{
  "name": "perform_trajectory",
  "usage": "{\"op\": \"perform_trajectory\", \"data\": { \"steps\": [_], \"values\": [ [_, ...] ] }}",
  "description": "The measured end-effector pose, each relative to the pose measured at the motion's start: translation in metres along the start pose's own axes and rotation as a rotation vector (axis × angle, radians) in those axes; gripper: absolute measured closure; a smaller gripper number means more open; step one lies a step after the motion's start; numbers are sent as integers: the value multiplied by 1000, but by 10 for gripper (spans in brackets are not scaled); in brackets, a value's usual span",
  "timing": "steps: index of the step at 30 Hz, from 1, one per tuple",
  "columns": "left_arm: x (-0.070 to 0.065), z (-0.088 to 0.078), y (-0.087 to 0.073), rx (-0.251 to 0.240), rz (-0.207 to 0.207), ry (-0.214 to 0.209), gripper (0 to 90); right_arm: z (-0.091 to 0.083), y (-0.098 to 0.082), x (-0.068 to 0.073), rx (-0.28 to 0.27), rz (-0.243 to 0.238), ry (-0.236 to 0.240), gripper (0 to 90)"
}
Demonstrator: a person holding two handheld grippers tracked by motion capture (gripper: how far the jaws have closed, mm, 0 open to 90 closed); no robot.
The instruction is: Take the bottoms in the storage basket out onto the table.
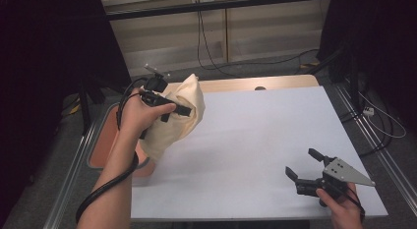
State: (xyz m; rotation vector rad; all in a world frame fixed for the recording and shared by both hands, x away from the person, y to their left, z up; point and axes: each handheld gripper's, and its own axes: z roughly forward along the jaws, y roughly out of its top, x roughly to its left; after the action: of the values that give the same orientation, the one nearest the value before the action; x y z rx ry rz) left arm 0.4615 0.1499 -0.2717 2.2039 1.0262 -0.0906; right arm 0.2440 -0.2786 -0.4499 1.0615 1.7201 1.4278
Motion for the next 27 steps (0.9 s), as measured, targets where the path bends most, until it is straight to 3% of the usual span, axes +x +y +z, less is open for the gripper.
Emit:
{"op": "perform_trajectory", "data": {
  "steps": [27],
  "values": [
    [-15,26,-2,-23,44,-23,518,0,0,-1,-4,-6,0,29]
  ]
}}
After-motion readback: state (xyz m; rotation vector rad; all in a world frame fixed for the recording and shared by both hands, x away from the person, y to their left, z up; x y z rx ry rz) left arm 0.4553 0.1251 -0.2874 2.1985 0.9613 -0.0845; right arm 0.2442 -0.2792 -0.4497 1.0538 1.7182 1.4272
